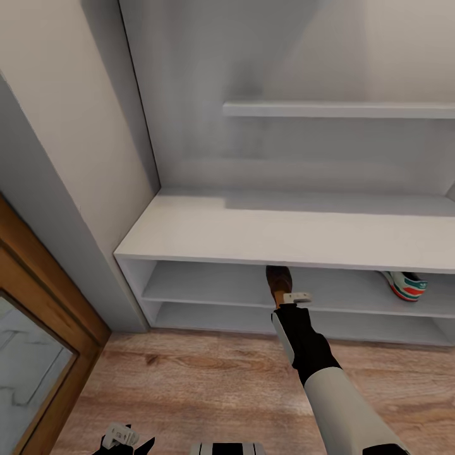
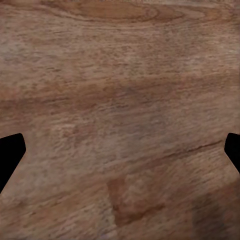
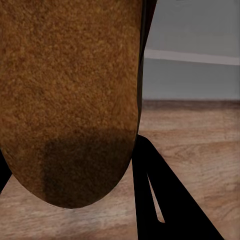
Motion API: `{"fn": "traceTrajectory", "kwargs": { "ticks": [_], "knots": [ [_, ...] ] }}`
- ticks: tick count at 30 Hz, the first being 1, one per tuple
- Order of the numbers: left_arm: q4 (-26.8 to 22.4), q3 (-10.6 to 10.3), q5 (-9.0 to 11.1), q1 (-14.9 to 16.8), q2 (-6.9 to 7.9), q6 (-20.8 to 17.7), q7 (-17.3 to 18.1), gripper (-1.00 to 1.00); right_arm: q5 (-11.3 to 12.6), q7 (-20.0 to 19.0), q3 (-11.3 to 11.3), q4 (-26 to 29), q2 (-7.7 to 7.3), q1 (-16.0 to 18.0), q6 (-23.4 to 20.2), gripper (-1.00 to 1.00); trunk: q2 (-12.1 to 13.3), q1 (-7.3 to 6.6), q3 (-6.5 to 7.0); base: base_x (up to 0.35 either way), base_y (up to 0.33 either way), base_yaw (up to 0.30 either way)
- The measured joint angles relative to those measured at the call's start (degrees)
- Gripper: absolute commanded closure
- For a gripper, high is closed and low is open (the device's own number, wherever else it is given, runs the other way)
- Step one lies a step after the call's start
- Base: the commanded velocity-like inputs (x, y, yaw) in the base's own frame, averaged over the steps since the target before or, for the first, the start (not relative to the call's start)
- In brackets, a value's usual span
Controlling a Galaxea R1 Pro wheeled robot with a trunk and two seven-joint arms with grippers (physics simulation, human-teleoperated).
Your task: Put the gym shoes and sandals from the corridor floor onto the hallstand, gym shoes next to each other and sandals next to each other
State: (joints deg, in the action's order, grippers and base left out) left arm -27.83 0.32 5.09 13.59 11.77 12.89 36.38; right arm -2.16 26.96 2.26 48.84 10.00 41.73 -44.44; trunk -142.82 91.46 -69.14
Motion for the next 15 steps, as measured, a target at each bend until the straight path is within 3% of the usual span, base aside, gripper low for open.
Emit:
{"fn": "traceTrajectory", "kwargs": {
  "ticks": [6,15],
  "knots": [
    [0.0,0.0,0.0,0.0,0.0,0.0,0.0,-1.0,0.0,0.0,0.1,0.0,0.0,0.0,0.0,1.0,0.0,-0.01,0.0,0.217,0.0,0.0],
    [0.0,0.0,0.0,0.0,0.0,0.0,0.0,-1.0,0.0,0.0,0.1,0.0,0.0,0.0,0.1,1.0,0.0,0.01,0.0,0.04,0.0,0.0]
  ]
}}
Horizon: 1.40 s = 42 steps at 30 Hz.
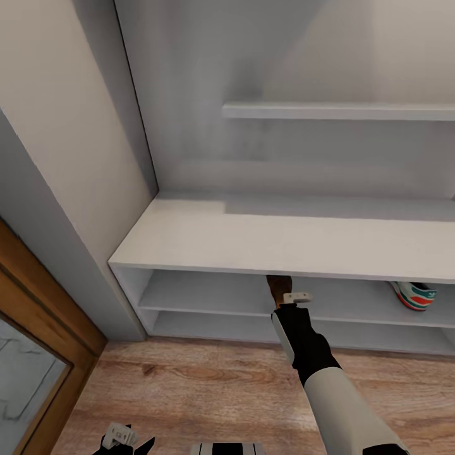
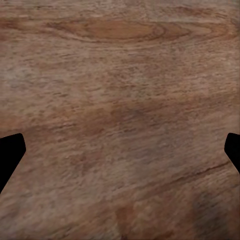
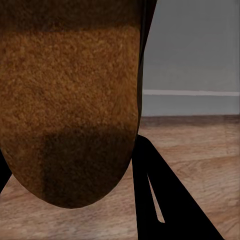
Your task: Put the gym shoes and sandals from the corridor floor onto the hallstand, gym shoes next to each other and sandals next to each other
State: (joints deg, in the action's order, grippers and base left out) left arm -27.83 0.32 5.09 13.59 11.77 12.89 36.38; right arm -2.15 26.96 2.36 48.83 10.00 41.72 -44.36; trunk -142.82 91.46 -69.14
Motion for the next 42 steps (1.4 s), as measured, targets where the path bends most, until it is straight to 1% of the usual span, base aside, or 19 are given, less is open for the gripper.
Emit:
{"fn": "traceTrajectory", "kwargs": {
  "ticks": [7,16,20,28,42],
  "knots": [
    [0.0,0.0,0.0,0.0,0.0,0.0,0.0,-1.0,0.0,0.0,0.0,0.0,0.0,0.0,0.0,1.0,0.0,-0.01,0.0,0.023,0.0,0.0],
    [0.0,0.0,0.0,0.0,0.0,0.0,0.0,-1.0,0.0,0.0,0.0,0.0,0.0,0.0,0.0,1.0,0.0,-0.01,0.0,0.187,0.0,0.0],
    [0.0,0.0,0.0,0.0,0.0,0.0,0.0,-1.0,0.0,0.0,0.0,0.0,0.0,0.0,0.0,1.0,0.0,0.0,0.0,0.018,0.0,-0.001],
    [0.0,0.0,0.0,0.0,0.0,0.0,0.0,-1.0,0.0,0.0,0.0,0.0,0.0,0.0,0.0,1.0,0.0,0.0,0.0,0.002,0.0,-0.1],
    [0.0,0.0,0.0,0.0,0.0,0.0,0.0,-1.0,0.1,0.0,0.1,0.0,0.0,0.0,0.0,1.0,0.0,0.0,0.0,0.0,0.0,-0.006]
  ]
}}
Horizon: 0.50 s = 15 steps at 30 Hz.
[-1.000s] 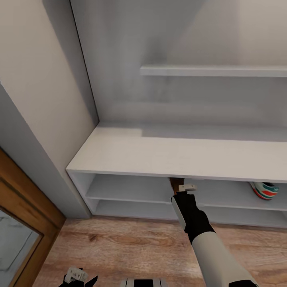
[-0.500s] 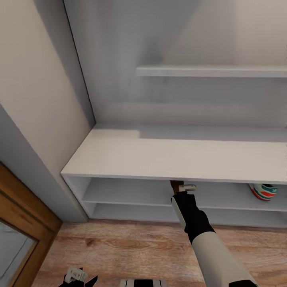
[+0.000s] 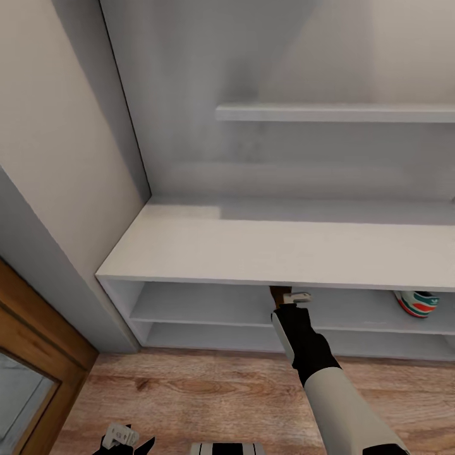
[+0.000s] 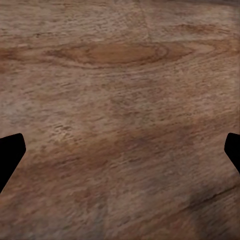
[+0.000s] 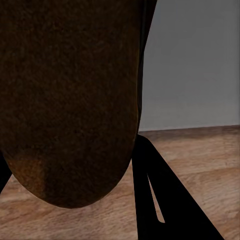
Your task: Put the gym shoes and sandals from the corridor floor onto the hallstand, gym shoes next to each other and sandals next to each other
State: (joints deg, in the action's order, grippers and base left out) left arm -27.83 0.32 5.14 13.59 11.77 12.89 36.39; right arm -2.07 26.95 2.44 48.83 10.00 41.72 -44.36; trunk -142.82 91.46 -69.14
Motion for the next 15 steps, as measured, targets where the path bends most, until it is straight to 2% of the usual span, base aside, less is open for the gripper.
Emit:
{"fn": "traceTrajectory", "kwargs": {
  "ticks": [7,15],
  "knots": [
    [0.0,0.0,0.0,0.0,0.0,0.0,0.0,-1.0,0.1,0.0,0.0,0.1,0.0,0.0,0.0,1.0,-0.5,0.35,-1.5,0.0,0.0,0.0],
    [0.0,0.0,0.0,0.0,0.0,0.0,0.1,-1.0,0.0,0.0,-0.1,0.1,0.0,0.0,0.1,1.0,-0.5,0.35,-1.65,0.0,0.0,0.0]
  ]
}}
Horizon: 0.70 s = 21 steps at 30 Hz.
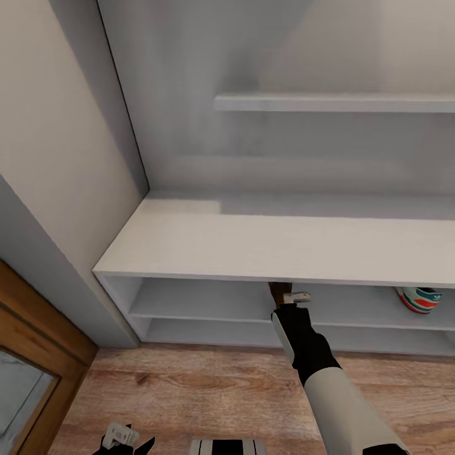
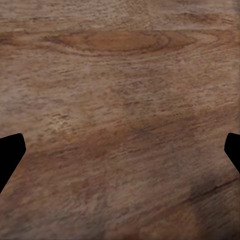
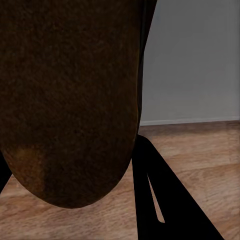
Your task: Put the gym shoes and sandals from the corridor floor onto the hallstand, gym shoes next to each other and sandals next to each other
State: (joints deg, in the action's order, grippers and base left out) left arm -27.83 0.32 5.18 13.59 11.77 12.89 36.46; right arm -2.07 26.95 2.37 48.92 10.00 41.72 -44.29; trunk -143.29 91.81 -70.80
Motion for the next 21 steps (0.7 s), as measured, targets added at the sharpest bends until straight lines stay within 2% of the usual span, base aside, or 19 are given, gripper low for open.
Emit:
{"fn": "traceTrajectory", "kwargs": {
  "ticks": [5,10,21],
  "knots": [
    [0.0,0.0,0.0,0.0,0.0,0.0,-0.1,-1.0,0.0,0.0,0.0,0.0,0.0,0.0,0.0,1.0,0.0,0.0,-0.01,0.007,0.0,0.0],
    [0.0,0.0,0.0,0.0,0.0,0.0,-0.1,-1.0,0.0,0.0,0.0,0.0,0.0,0.0,0.0,1.0,0.0,-0.02,-0.01,0.152,0.0,0.0],
    [0.0,0.0,0.0,0.0,0.0,0.0,-0.1,-1.0,0.0,0.0,0.0,0.0,0.0,0.0,0.0,1.0,0.0,-0.01,-0.01,0.061,0.0,0.0]
  ]
}}
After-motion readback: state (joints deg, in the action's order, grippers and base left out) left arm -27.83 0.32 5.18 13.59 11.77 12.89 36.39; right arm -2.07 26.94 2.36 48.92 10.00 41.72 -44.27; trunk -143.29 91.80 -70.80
